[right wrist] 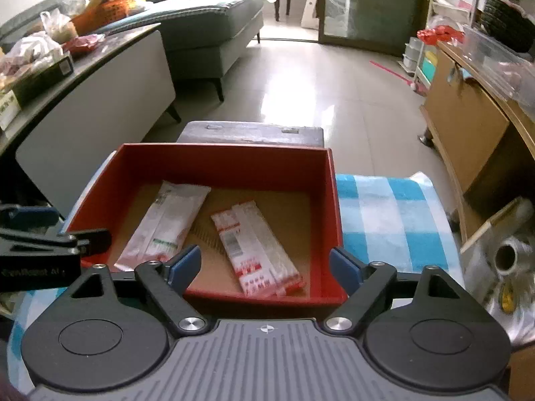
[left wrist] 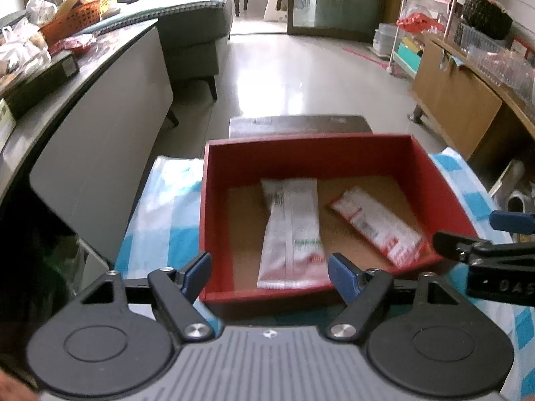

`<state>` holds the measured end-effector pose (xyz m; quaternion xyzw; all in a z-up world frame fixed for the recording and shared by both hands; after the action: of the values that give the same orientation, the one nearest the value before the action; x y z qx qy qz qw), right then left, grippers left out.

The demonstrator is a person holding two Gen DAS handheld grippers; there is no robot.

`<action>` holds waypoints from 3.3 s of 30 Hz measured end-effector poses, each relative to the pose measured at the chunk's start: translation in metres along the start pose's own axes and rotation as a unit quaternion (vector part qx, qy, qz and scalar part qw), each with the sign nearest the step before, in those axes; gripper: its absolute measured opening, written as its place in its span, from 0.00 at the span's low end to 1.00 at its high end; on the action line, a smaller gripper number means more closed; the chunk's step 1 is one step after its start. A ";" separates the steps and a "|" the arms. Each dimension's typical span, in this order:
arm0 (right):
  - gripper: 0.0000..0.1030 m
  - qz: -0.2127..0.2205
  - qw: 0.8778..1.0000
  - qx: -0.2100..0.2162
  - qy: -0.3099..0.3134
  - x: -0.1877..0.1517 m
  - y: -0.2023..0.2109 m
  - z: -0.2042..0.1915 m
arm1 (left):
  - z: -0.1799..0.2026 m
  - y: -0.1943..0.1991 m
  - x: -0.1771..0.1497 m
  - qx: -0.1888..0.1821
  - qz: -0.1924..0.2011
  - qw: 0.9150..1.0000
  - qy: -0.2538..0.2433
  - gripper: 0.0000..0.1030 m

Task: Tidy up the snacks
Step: 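Move both tools back toward the remaining snacks on the cloth, then grasp orange noodle-snack pack with left tool while right tool grasps brown snack pack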

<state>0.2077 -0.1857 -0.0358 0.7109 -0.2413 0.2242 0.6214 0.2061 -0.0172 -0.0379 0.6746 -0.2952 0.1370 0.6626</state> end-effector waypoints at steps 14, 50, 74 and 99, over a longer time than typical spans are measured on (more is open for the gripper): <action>0.93 -0.008 1.000 0.019 -0.008 -0.047 0.037 -0.008 | 0.006 0.033 -0.046 -0.019 -0.009 1.000 0.007 0.69; 0.97 -0.076 0.996 0.037 0.013 -0.134 0.062 -0.026 | 0.009 0.056 -0.199 -0.057 -0.133 0.989 -0.006 0.69; 0.99 -0.089 0.988 0.067 0.105 -0.128 0.020 -0.099 | -0.011 0.058 -0.221 -0.051 -0.130 0.990 0.037 0.45; 1.00 -0.135 0.983 0.083 0.097 -0.141 -0.036 -0.108 | -0.010 0.043 -0.230 -0.022 -0.152 0.988 0.004 0.61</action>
<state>0.1177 -0.0658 -0.1374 0.7612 -0.0620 0.2253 0.6049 0.0022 0.0450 -0.1347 0.6965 -0.1899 0.0309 0.6913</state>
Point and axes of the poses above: each gripper's, at about its wrist camera, not at the fingertips, and y roughly against the way its jaws point, z to its right, x to its top, the point moved 7 cm from there along -y, roughly the way its jaws point, and after that the axes turned 10 degrees about -y, right-handed, at the moved point
